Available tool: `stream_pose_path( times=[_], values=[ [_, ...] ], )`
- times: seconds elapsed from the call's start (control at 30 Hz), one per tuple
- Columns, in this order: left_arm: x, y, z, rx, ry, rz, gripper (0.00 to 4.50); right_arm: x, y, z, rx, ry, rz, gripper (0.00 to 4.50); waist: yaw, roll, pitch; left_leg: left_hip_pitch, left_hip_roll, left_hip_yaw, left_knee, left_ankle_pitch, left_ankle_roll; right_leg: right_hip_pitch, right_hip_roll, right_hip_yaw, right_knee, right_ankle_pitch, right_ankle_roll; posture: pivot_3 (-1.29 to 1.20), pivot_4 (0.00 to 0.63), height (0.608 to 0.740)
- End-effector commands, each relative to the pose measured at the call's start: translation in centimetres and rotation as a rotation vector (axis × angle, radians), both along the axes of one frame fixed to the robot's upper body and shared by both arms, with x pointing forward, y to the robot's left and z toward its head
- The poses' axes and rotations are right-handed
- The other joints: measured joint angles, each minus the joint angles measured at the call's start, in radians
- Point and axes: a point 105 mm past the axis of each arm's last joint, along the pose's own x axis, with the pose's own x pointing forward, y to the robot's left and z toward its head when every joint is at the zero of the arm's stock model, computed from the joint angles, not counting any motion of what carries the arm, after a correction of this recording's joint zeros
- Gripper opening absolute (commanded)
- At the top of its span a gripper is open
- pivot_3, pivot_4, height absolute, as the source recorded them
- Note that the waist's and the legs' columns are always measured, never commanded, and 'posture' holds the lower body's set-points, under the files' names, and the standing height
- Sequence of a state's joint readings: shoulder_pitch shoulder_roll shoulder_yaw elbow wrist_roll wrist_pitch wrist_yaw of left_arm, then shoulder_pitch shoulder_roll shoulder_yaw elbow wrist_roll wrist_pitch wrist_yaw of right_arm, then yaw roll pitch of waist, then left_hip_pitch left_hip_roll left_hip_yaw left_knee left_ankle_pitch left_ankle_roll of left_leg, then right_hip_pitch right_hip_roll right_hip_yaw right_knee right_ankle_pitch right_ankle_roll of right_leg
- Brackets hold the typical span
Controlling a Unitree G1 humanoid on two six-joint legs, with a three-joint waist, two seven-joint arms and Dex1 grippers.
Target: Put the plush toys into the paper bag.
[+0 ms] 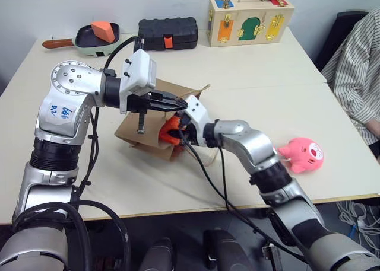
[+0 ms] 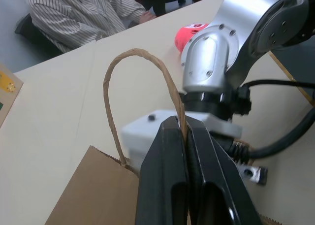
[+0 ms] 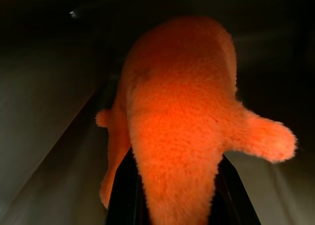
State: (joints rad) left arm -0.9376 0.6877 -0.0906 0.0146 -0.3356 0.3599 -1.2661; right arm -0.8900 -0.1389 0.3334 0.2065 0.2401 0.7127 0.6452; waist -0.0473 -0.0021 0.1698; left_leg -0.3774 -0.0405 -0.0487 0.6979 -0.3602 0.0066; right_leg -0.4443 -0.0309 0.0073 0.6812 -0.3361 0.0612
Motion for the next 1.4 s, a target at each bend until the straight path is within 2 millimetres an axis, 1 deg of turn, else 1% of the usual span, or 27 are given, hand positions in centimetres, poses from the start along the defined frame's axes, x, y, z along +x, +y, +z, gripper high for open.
stream_pose_path(
  times=[0.03,0.1,0.17,0.2,0.33,0.37,0.43,0.5,0.53,0.57,0.63,0.67,0.73,0.83,0.93,0.97,1.03,1.1,1.13,1.2,1.23,1.33,1.4],
  values=[
    [-0.6,0.0,1.2,-0.018,-0.046,-0.018,0.0,0.0,2.4,0.0,-0.01,-0.03,0.053,0.13,-0.011,0.0,0.0,0.0,0.0,0.0,0.0,0.0,0.0,0.0,0.0,0.0,0.001,0.0,0.0,0.0,0.15,0.74],
    [-0.6,-0.1,1.2,-0.021,-0.047,-0.017,0.0,0.4,3.0,-0.8,-0.032,-0.03,0.044,0.13,-0.014,0.0,0.0,0.0,0.0,-0.001,0.0,0.0,0.0,0.0,0.0,-0.001,0.001,0.0,0.0,0.0,0.15,0.74],
    [-0.5,-0.1,1.3,-0.023,-0.051,-0.014,0.0,0.9,2.9,-1.1,-0.023,-0.021,0.02,0.85,-0.014,0.0,0.0,0.0,0.0,-0.001,0.0,0.0,0.0,0.0,0.0,-0.001,0.002,0.0,0.0,0.0,0.15,0.74],
    [-0.5,-0.1,1.3,-0.023,-0.052,-0.013,0.0,1.0,2.7,-0.9,-0.006,-0.014,0.013,1.12,-0.014,0.0,0.0,0.0,0.0,-0.001,0.0,0.0,0.0,0.0,0.0,-0.001,0.002,0.0,0.0,0.0,0.15,0.74],
    [-0.4,0.2,1.2,-0.022,-0.05,-0.005,0.0,0.6,1.3,1.2,0.059,-0.031,0.021,2.61,-0.014,0.0,0.0,0.0,0.0,-0.002,0.001,0.0,0.0,0.0,0.0,-0.001,0.002,0.0,0.0,0.0,0.15,0.74],
    [-0.4,0.3,1.1,-0.021,-0.048,-0.002,0.0,0.2,0.7,1.9,0.079,-0.035,0.025,3.01,-0.013,0.0,0.0,0.0,0.0,-0.002,0.001,0.0,0.0,0.0,0.0,-0.001,0.002,0.0,0.0,0.0,0.15,0.74],
    [-0.4,0.4,0.8,-0.019,-0.044,0.002,0.0,-1.0,-0.6,3.2,0.11,-0.038,0.046,3.66,-0.011,0.0,0.0,0.0,0.0,-0.002,0.001,0.0,0.0,0.0,0.0,-0.001,0.002,0.0,0.0,0.0,0.15,0.74],
    [-0.3,0.4,0.7,-0.02,-0.042,0.004,0.0,-2.4,-2.1,4.1,0.119,-0.046,0.064,4.37,-0.008,0.0,0.0,0.0,0.0,-0.002,0.001,0.0,0.0,0.0,-0.001,-0.001,0.002,0.0,0.0,0.0,0.15,0.74],
    [-0.3,0.4,0.6,-0.021,-0.04,0.005,0.0,-3.0,-3.1,4.5,0.126,-0.044,0.063,4.47,-0.008,0.0,0.0,0.0,0.0,-0.003,0.001,0.0,0.0,0.0,-0.001,-0.001,0.002,0.0,0.0,0.0,0.15,0.74],
    [-0.3,0.4,0.5,-0.021,-0.04,0.006,0.0,-3.5,-4.0,4.8,0.133,-0.04,0.058,4.47,-0.007,0.0,0.0,0.0,-0.001,-0.003,0.001,0.0,0.0,0.0,-0.001,-0.001,0.002,0.0,0.0,0.0,0.15,0.74],
    [-0.2,0.5,0.4,-0.023,-0.038,0.008,0.0,-4.4,-6.4,5.3,0.153,-0.019,0.021,4.47,-0.005,0.0,0.0,0.0,-0.001,-0.002,0.0,0.0,0.0,0.0,-0.001,-0.001,0.001,0.0,0.0,0.0,0.15,0.74],
    [-0.2,0.5,0.4,-0.023,-0.037,0.008,0.0,-4.7,-7.2,5.4,0.158,-0.011,0.004,4.47,-0.004,0.0,0.0,0.0,0.0,-0.002,0.0,0.0,0.0,0.0,-0.001,-0.001,0.001,0.0,0.0,0.0,0.15,0.74],
    [-0.1,0.5,0.2,-0.025,-0.035,0.009,0.0,-5.5,-10.1,5.4,0.154,-0.008,-0.063,4.47,0.001,0.0,0.0,0.0,-0.001,-0.002,0.0,0.0,0.0,0.0,-0.001,-0.001,0.001,0.0,0.0,0.0,0.15,0.74],
    [0.0,0.4,0.2,-0.029,-0.034,0.006,0.0,-6.5,-14.0,5.6,0.135,-0.02,-0.179,4.47,0.015,0.0,0.0,-0.001,-0.001,-0.002,0.0,0.0,0.0,0.0,-0.001,0.0,0.0,0.0,0.0,0.0,0.15,0.74],
    [0.0,0.3,0.1,-0.037,-0.037,0.003,0.0,-6.7,-18.1,5.9,0.1,-0.049,-0.349,4.47,0.022,0.0,0.0,-0.001,-0.001,0.0,0.0,0.0,0.0,0.0,-0.001,0.001,-0.001,0.0,0.0,0.0,0.15,0.74],
    [0.1,0.3,0.1,-0.04,-0.037,0.003,0.0,-6.7,-19.8,5.9,0.078,-0.056,-0.428,4.47,0.023,0.0,0.0,-0.001,-0.001,0.0,0.0,0.0,0.001,0.0,-0.001,0.001,-0.001,0.0,0.0,0.0,0.15,0.74],
    [0.1,0.5,0.0,-0.051,-0.033,0.007,0.0,-6.8,-24.2,5.5,-0.024,-0.076,-0.626,4.47,0.025,0.0,0.0,-0.001,-0.001,0.0,0.0,-0.001,0.001,0.0,-0.001,0.001,0.0,0.0,0.0,0.0,0.15,0.74],
    [0.1,0.6,0.0,-0.066,-0.024,0.01,0.0,-7.5,-28.0,4.5,-0.138,-0.073,-0.785,4.47,0.034,0.0,0.0,-0.001,-0.001,0.001,0.0,-0.001,0.001,0.0,-0.001,0.002,-0.001,0.0,0.0,0.0,0.15,0.74],
    [0.1,0.7,-0.1,-0.072,-0.019,0.011,0.0,-7.9,-29.5,4.0,-0.166,-0.063,-0.844,4.47,0.041,-0.001,0.0,-0.001,-0.001,0.001,-0.001,-0.001,0.001,0.0,-0.001,0.002,-0.001,0.0,0.0,0.0,0.15,0.74],
    [0.0,0.7,-0.1,-0.08,-0.013,0.01,0.0,-8.5,-31.4,3.2,-0.192,-0.039,-0.932,4.47,0.044,-0.001,0.0,-0.001,0.0,0.002,0.0,-0.001,0.001,0.0,0.0,0.002,-0.001,0.0,0.0,0.0,0.15,0.74],
    [-0.1,0.7,-0.1,-0.083,-0.011,0.009,0.0,-8.8,-31.9,2.8,-0.193,-0.026,-0.962,4.47,0.044,-0.001,0.0,-0.001,0.0,0.003,0.0,-0.001,0.002,0.0,0.0,0.004,0.0,0.0,0.0,0.0,0.15,0.74],
    [-0.2,0.4,-0.1,-0.098,-0.001,-0.003,0.0,-9.1,-32.6,1.1,-0.208,0.008,-0.988,4.47,0.045,-0.001,0.0,0.0,0.0,0.005,0.001,-0.001,0.002,0.0,0.0,0.005,0.002,0.0,0.0,0.0,0.15,0.74],
    [-0.4,0.2,0.1,-0.103,0.001,-0.009,0.0,-9.1,-33.2,-0.6,-0.223,0.048,-1.013,4.47,0.046,-0.001,0.0,0.0,0.0,0.005,0.001,-0.001,0.002,0.0,0.0,0.005,0.002,0.0,0.0,0.0,0.15,0.74]
  ],
)
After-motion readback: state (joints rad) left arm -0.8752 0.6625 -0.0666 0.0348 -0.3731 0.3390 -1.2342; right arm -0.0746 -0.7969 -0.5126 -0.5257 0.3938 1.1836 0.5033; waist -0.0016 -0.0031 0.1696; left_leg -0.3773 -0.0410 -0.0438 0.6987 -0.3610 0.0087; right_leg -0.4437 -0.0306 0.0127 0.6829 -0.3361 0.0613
